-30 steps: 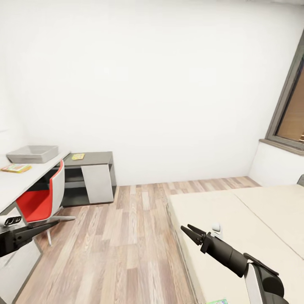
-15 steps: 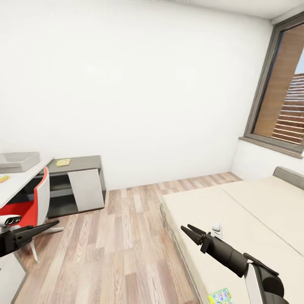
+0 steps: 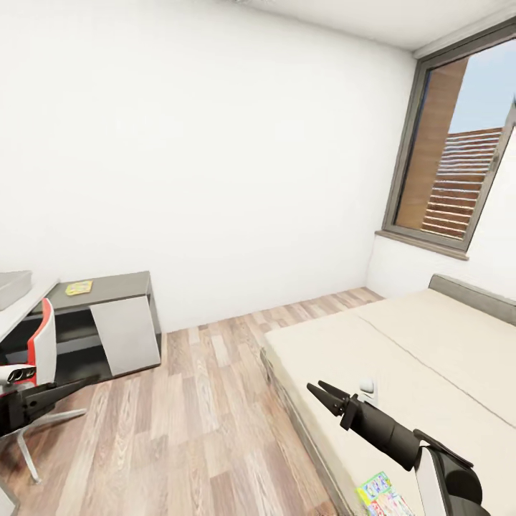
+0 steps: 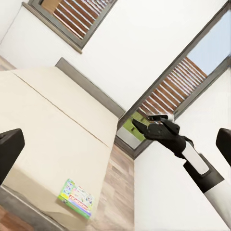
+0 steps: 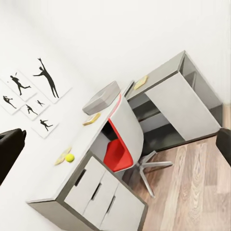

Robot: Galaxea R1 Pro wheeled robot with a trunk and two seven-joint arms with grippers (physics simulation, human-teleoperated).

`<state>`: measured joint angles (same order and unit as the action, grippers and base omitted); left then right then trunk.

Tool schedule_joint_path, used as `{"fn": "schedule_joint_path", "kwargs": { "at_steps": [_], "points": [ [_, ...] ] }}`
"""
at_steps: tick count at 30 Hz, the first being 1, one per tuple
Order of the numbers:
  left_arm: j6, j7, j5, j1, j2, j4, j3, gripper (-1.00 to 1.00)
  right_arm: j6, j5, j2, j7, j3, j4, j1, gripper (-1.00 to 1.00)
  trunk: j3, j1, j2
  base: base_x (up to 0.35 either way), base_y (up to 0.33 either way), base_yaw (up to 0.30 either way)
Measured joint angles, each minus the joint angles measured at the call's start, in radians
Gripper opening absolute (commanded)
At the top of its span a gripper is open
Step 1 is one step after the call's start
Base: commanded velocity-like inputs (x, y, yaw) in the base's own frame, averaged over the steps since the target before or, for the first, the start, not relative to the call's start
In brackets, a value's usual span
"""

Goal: Put all the toys in the child's room - the three board games (two on the bed and one on the table), the two jigsaw puzzles on the table, and the tennis ball on the table - inside the toy box on the table in the child's room.

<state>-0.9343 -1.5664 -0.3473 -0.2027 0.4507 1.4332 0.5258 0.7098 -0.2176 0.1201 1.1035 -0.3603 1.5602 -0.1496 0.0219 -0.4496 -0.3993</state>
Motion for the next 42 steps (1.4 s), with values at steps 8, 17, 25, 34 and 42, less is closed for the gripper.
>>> {"fn": "schedule_joint_path", "kwargs": {
  "at_steps": [8, 17, 25, 34, 42],
  "points": [
    [0.000, 0.000, 0.000, 0.000, 0.000, 0.000, 0.000, 1.00, 0.000, 0.000, 0.000, 0.000, 0.000, 0.000, 0.000, 1.00, 0.007, 0.000, 0.000, 0.072, 0.275, -0.255],
    [0.001, 0.000, 0.000, 0.000, 0.000, 0.000, 0.000, 1.00, 0.000, 0.000, 0.000, 0.000, 0.000, 0.000, 0.000, 1.00, 0.015, 0.000, 0.000, 0.144, 0.154, -0.255],
    [0.001, 0.000, 0.000, 0.000, 0.000, 0.000, 0.000, 1.00, 0.000, 0.001, 0.000, 0.000, 0.000, -0.001, 0.000, 1.00, 0.022, 0.000, 0.000, 0.103, 0.027, -0.255],
    [0.002, 0.000, 0.000, 0.000, 0.000, -0.001, 0.000, 1.00, 0.000, 0.002, 0.000, 0.000, 0.000, -0.011, 0.000, 1.00, 0.030, 0.000, 0.000, 0.080, 0.003, -0.255],
    [0.002, 0.000, 0.000, 0.000, 0.000, -0.001, 0.000, 1.00, 0.000, 0.002, 0.000, 0.000, 0.000, -0.013, 0.000, 1.00, 0.037, 0.000, 0.000, 0.048, 0.000, -0.255]
  ]
}}
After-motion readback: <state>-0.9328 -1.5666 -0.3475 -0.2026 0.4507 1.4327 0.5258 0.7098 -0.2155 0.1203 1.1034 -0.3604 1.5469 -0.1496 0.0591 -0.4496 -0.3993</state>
